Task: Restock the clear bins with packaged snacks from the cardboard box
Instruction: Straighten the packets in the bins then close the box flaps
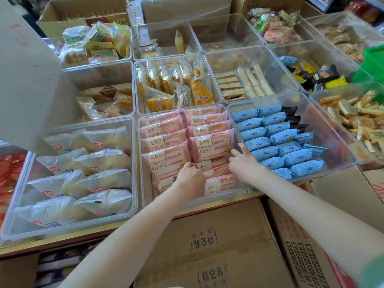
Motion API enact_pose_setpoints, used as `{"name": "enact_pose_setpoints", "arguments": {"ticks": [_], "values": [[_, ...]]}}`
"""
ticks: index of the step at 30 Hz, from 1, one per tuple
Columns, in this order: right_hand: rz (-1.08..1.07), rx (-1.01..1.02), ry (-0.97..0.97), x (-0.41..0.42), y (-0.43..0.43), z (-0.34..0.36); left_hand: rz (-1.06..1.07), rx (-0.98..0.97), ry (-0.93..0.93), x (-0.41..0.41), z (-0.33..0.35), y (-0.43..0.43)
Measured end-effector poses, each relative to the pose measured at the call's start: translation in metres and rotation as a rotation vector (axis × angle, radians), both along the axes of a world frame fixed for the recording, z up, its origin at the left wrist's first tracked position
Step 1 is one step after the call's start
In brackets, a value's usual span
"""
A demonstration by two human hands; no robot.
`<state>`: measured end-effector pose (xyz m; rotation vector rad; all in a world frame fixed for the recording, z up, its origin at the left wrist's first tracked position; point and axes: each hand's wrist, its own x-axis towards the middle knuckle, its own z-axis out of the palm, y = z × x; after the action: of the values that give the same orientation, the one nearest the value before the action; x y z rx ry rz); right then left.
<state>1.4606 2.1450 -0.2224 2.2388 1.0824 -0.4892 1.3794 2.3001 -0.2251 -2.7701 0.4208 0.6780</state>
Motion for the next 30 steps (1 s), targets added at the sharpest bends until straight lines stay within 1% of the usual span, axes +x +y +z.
{"name": "enact_pose_setpoints", "arguments": {"ticks": [3, 6, 8, 10, 13, 16, 17, 19, 21, 24, 27, 30], "values": [[-0.005, 0.03, -0.019, -0.001, -0.007, 0.001, 0.049, -0.114, -0.076, -0.008, 0.003, 0.005], [-0.04, 0.187, 0.009, -0.002, -0.018, -0.002, 0.065, -0.23, -0.122, -0.014, -0.001, 0.012], [-0.052, 0.245, 0.08, -0.003, -0.024, -0.004, 0.051, -0.266, -0.103, -0.014, -0.005, 0.015], [-0.029, 0.226, 0.123, -0.002, -0.028, -0.004, 0.041, -0.295, -0.073, -0.013, -0.008, 0.016], [0.017, 0.171, 0.134, -0.001, -0.031, -0.002, -0.008, -0.257, -0.042, -0.013, -0.009, 0.016], [0.027, 0.131, 0.152, -0.001, -0.03, -0.001, 0.003, -0.217, 0.065, -0.012, -0.011, 0.019], [0.021, 0.125, 0.163, -0.001, -0.029, 0.0, -0.004, -0.211, 0.069, -0.011, -0.011, 0.019], [0.005, 0.163, 0.164, 0.001, -0.025, 0.0, -0.013, -0.209, 0.027, -0.008, -0.012, 0.019], [-0.009, 0.252, 0.148, 0.0, -0.02, -0.001, 0.025, -0.198, -0.013, -0.006, -0.014, 0.019], [-0.035, 0.359, 0.147, -0.001, -0.009, -0.01, 0.077, -0.146, -0.024, 0.0, -0.015, 0.015], [-0.075, 0.378, 0.147, 0.001, 0.0, -0.018, 0.092, -0.148, -0.002, 0.001, -0.016, 0.011], [-0.094, 0.366, 0.132, 0.003, 0.002, -0.018, 0.084, -0.207, -0.02, 0.002, -0.019, 0.009]]}}
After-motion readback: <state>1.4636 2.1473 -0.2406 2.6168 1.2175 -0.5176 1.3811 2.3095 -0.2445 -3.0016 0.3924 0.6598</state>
